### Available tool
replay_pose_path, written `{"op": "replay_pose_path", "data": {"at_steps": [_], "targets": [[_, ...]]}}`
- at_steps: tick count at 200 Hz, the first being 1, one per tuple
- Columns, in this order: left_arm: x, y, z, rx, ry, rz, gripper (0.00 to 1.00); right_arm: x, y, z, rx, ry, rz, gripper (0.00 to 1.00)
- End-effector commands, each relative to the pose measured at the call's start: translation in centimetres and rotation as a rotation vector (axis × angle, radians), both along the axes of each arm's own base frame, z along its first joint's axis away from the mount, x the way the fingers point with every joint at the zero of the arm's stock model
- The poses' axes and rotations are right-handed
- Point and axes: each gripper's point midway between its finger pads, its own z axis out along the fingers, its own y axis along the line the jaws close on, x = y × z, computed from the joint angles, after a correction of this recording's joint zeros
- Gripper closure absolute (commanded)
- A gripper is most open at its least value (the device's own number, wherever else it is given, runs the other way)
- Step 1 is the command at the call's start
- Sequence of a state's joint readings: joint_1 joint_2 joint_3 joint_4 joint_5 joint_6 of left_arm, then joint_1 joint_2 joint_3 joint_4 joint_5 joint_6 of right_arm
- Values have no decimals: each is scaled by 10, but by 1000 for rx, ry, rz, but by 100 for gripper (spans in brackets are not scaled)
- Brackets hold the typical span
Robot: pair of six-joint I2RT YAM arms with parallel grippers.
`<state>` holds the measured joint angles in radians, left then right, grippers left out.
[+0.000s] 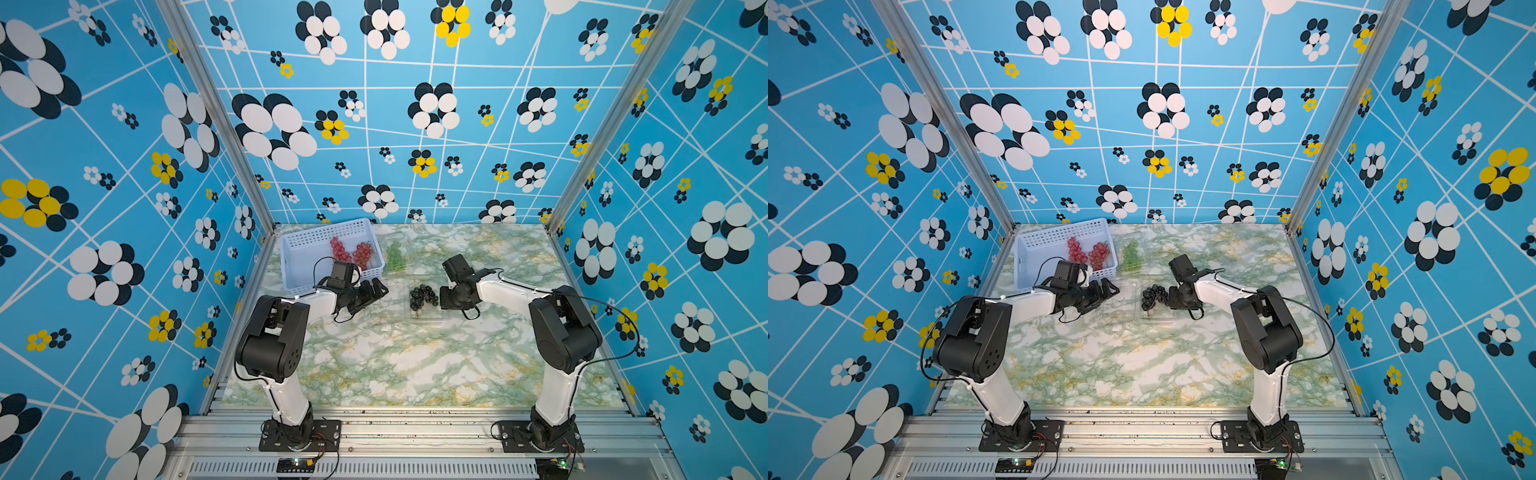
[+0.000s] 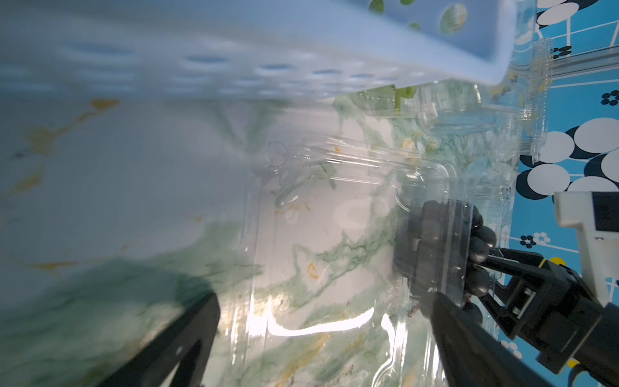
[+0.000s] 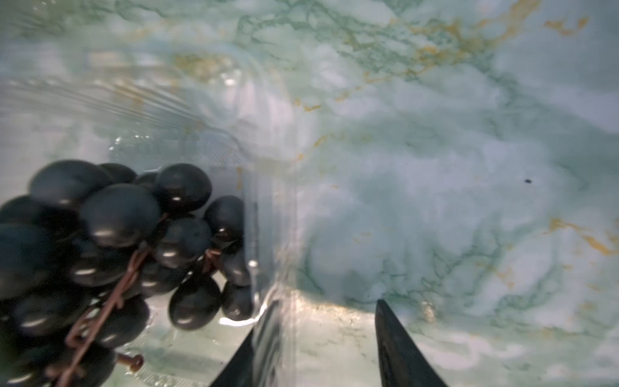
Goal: Pack grapes into containers
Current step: Close the packing box at the center of the board.
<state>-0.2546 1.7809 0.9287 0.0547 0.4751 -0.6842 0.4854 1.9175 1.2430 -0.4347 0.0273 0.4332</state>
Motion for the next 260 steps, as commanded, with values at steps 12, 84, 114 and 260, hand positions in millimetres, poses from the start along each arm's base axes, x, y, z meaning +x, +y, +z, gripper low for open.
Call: {"op": "replay_pose_path", "data": {"at_steps": [12,84,114,260], "targets": [[-22,-10,-22,-4,68,-52,0,8,3,1,2,-1,12,53],[-26,-23,6,-46,6,-75,0,9,-1,-2,-27,3,8,55],[-28,-30,27,-49,-39,-88,1,7,-2,0,-30,0,10,56],[-44,-49,106,-61,-191,-127,1,-6,25,17,44,-23,39,58]]}}
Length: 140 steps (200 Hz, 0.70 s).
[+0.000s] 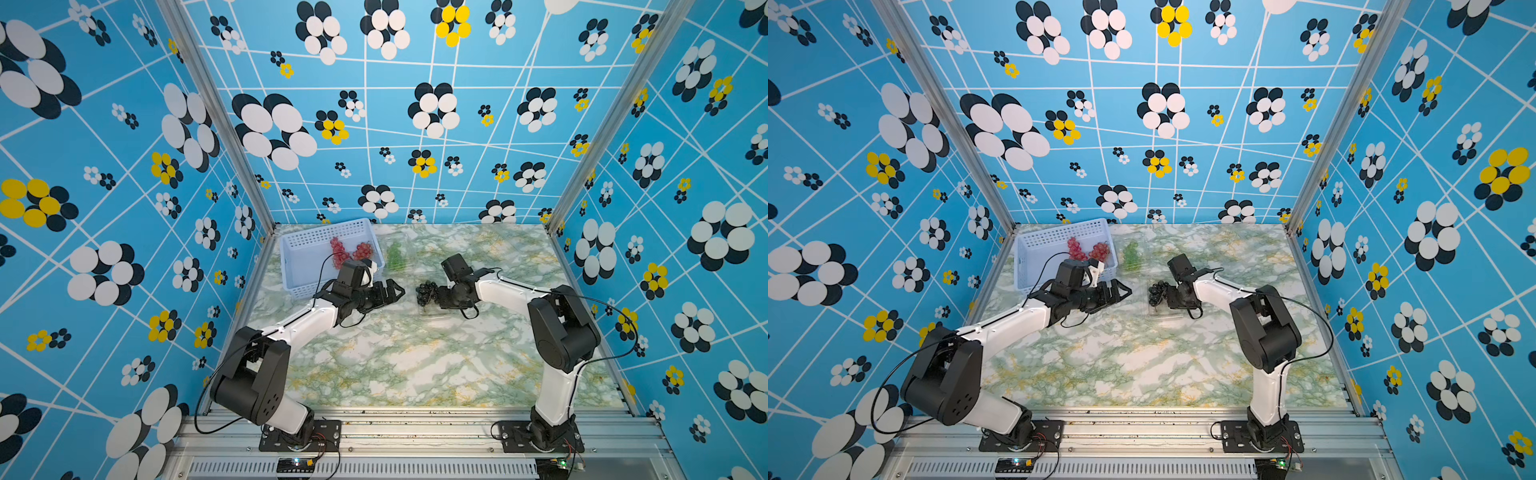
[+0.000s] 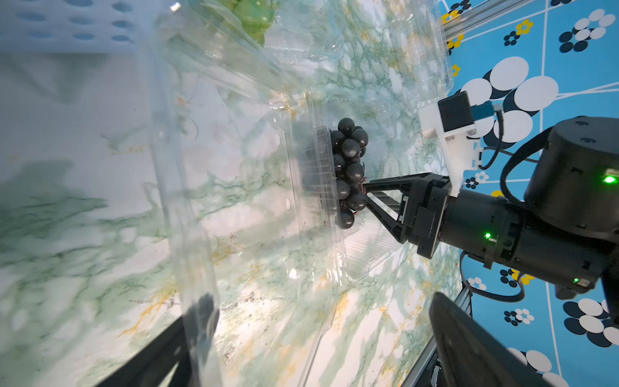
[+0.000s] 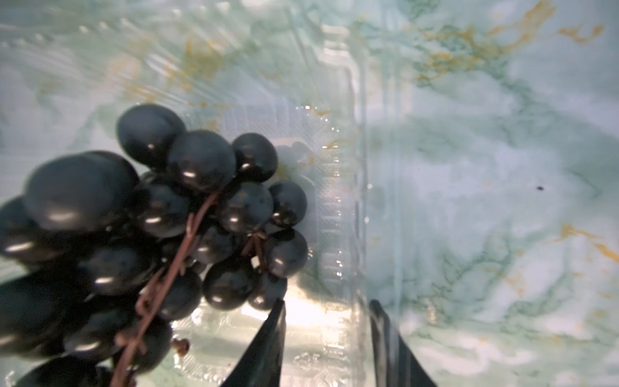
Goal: Pack grapes into containers
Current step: Close the packing box at the center of the board.
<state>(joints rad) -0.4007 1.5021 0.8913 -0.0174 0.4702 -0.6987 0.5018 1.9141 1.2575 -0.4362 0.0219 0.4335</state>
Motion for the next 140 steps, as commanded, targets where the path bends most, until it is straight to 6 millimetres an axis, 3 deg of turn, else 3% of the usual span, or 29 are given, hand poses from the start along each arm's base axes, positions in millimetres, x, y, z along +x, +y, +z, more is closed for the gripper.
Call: {"op": "replay_pose_path", "data": {"at_steps": [1,59,113,140], "targets": [[2,-1,21,-7,-39,6,1,-6,16,12,31,-10,22,58],[2,0,20,-2,-49,-2,0,-4,39,16,37,-30,61,58],[17,-2,35,-25,-80,-7,1,7,41,21,14,-58,83,57],[21,-3,42,-33,-91,-5,1,9,53,18,41,-39,98,58]]}}
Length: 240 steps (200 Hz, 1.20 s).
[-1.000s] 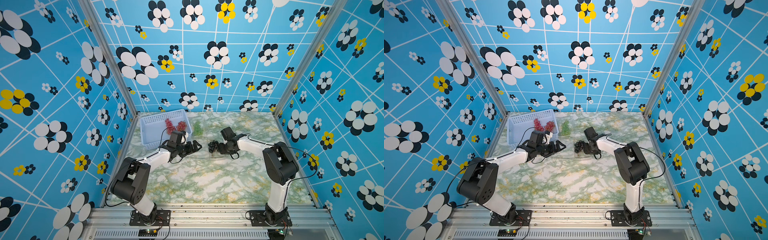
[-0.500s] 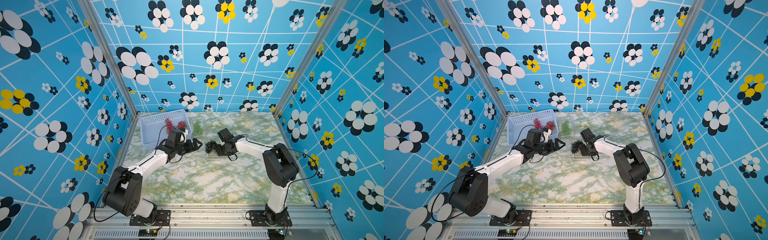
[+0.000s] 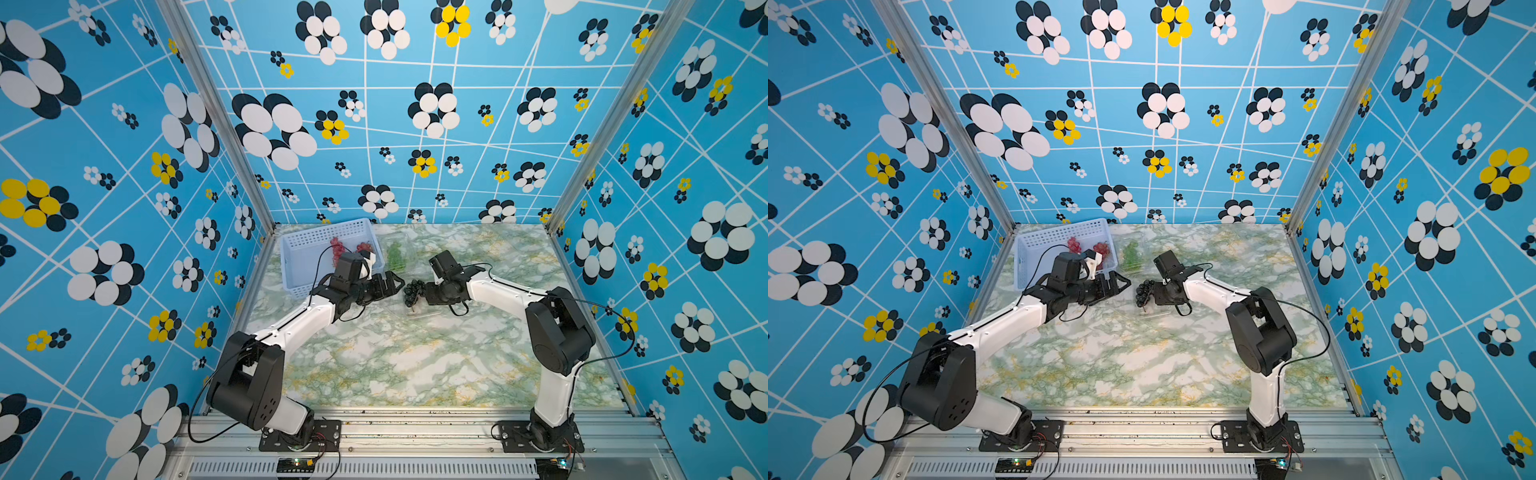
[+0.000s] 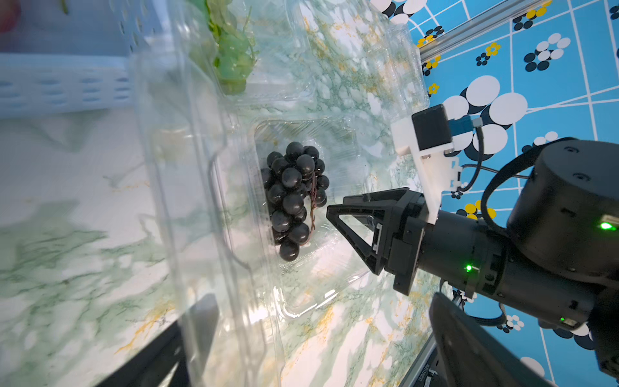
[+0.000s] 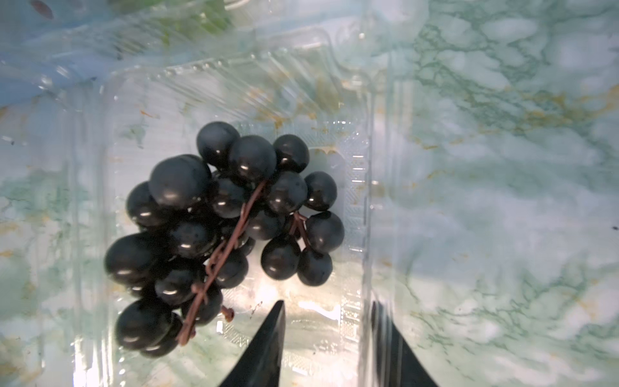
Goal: Pack grapes into containers
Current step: Close the packing box at the center of the board.
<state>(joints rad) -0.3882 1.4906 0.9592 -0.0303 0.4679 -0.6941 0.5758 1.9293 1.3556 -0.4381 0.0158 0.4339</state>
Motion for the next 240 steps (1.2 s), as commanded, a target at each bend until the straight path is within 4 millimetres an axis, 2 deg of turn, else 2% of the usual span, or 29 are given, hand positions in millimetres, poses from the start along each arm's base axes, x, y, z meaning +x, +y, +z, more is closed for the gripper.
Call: {"op": "replay_pose_path", "data": {"at_steps": [1,57,84,102,130,174,197,240], "targets": [[6,-2,12,-10,-25,-16,1,1,8,-9,-7,27,23,58],[2,2,7,1,-13,-12,0,1,39,-14,42,45,47,59],[3,8,8,0,-15,0,0,-2,57,-11,98,58,56,59],[3,11,7,1,-16,3,1,-3,62,-8,114,60,61,59],[7,9,8,-4,-20,2,0,-3,57,-2,119,52,53,57],[16,-1,12,-22,-29,-10,1,3,37,12,195,46,-19,50],[17,-6,14,-22,-31,-15,0,5,29,18,222,38,-34,43],[18,-19,19,-23,-41,-35,1,7,6,30,258,6,-81,24]]}}
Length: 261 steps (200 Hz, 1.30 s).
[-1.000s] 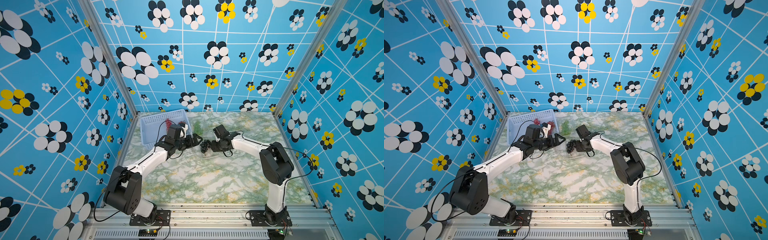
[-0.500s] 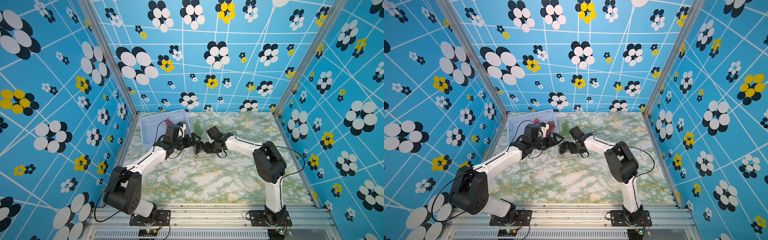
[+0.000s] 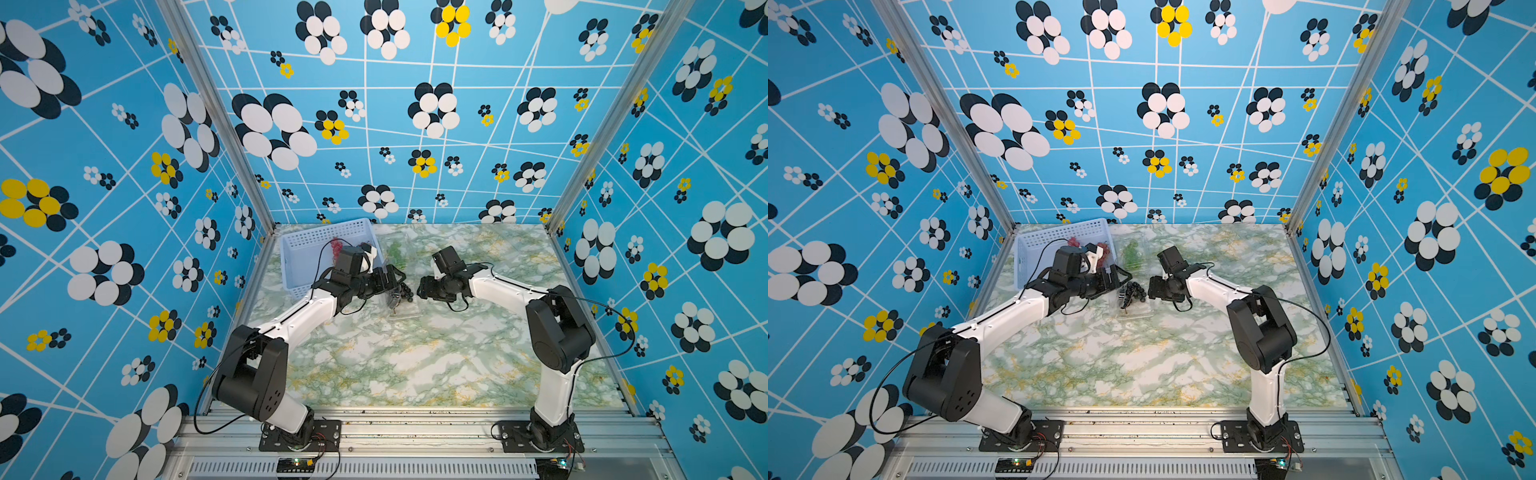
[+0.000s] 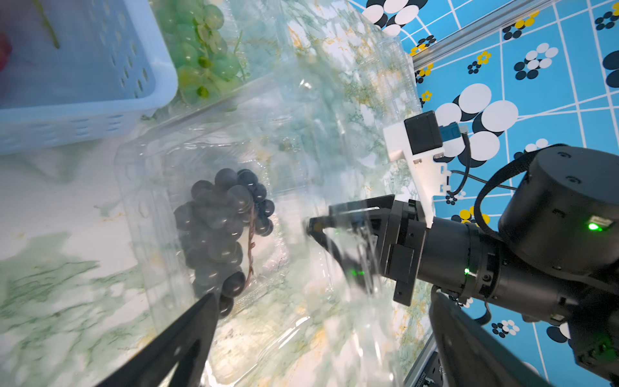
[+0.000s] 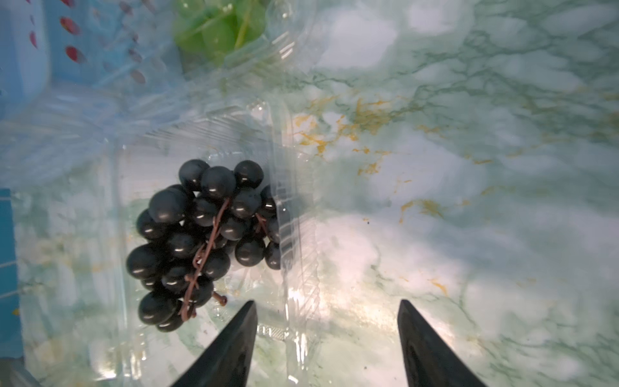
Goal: Pack grapes into containers
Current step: Close the packing box at the center of the board.
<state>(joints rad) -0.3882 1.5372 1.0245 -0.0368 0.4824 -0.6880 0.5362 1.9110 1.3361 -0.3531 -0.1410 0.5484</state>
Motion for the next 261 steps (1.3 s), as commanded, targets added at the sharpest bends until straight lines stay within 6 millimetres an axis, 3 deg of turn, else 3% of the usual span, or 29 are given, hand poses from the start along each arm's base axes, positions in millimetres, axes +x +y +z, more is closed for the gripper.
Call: {"op": "replay_pose_path", "data": {"at_steps": [1,25,46,72,101,183,261], "targets": [[6,-12,11,-13,-30,-20,1,1,-9,17,54,-31,-25,23],[6,-23,10,-11,-30,-36,1,3,-28,23,89,-37,-72,8],[9,-33,4,-14,-27,-48,1,5,-43,27,127,-42,-119,2],[14,-47,-5,-29,-18,-57,0,7,-58,25,170,-31,-167,1],[20,-53,-18,-54,5,-31,1,11,-61,18,229,-4,-187,1],[14,-45,-47,-40,51,9,0,30,-30,19,340,-4,-117,1],[1,-29,-55,-31,65,39,0,-5,6,12,389,-22,-27,4]]}}
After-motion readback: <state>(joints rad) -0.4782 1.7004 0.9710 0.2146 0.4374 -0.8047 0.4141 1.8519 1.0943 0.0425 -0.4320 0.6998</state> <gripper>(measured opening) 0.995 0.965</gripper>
